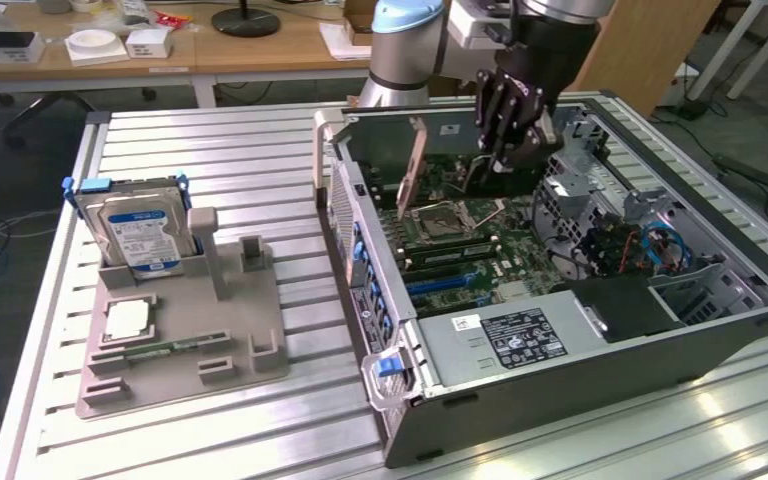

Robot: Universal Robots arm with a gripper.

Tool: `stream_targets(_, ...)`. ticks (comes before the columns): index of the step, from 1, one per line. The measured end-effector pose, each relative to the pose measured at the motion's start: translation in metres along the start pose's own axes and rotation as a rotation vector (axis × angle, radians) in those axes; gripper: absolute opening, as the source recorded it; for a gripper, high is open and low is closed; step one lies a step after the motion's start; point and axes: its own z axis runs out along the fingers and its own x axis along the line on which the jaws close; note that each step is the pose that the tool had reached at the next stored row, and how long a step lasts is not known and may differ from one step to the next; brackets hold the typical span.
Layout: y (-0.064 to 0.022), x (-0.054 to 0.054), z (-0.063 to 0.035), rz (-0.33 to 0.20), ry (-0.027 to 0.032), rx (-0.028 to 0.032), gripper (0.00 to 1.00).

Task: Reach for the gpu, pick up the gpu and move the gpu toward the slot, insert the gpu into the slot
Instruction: 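Insert the gpu into the slot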

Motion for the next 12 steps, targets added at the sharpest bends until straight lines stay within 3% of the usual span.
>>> stream_targets(12, -0.0005, 0.0001, 0.0071, 0.000, -0.0001, 0.0000, 0.26)
